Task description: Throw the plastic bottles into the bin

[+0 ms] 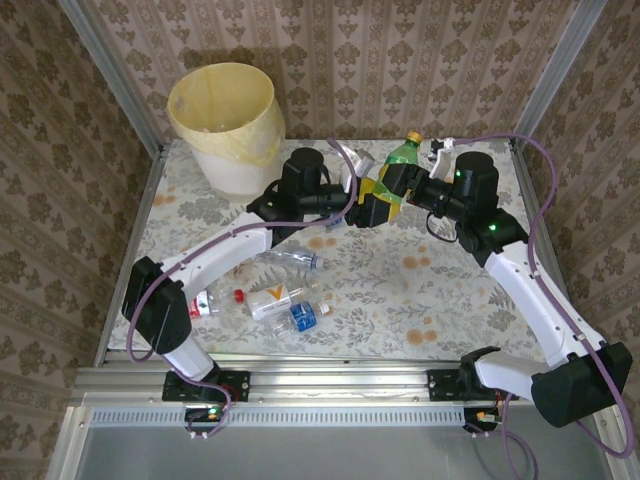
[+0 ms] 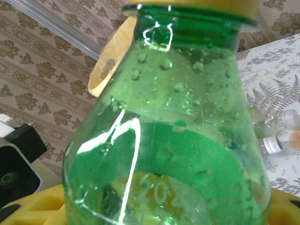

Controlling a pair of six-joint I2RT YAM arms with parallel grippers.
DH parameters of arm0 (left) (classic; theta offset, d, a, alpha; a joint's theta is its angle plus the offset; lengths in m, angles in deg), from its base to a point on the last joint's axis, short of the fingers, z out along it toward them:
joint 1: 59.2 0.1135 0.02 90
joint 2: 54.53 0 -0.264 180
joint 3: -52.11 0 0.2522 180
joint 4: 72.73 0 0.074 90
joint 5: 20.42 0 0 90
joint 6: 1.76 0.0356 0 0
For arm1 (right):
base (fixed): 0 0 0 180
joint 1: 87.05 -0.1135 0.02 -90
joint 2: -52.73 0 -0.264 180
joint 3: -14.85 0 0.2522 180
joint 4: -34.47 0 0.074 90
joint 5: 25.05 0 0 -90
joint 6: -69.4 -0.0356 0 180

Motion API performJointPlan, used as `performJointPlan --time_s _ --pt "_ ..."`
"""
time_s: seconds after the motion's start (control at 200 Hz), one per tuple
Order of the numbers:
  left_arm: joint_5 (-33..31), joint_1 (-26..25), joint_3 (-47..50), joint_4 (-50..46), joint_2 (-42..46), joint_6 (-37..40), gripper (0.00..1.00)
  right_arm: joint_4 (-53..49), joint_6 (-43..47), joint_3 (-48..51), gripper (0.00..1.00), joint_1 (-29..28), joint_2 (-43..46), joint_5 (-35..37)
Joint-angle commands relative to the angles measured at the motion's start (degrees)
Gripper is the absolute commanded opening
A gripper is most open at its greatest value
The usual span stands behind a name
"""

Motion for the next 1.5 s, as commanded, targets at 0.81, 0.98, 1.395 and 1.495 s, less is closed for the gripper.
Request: performJointPlan --time_s 0.81,0.98,1.395,1.495 --pt "2.3 -0.1 -1.9 3.0 -0.5 -0.1 0.37 2.0 1.5 1.4 0.55 -1.7 0.8 0.5" --pt "2.2 -0.1 -1.2 3.3 0.5 0.5 0.36 1.4 1.5 1.3 0.77 -1.7 0.8 0.2" --pt "0.1 0.7 0.6 1.5 3.4 3.1 0.35 0.7 3.1 2.5 1.0 -1.7 3.4 2.3" --pt "-1.5 1.6 1.5 1.2 4.4 3.5 0.35 0.2 4.0 2.9 1.0 -1.7 4.3 2.9"
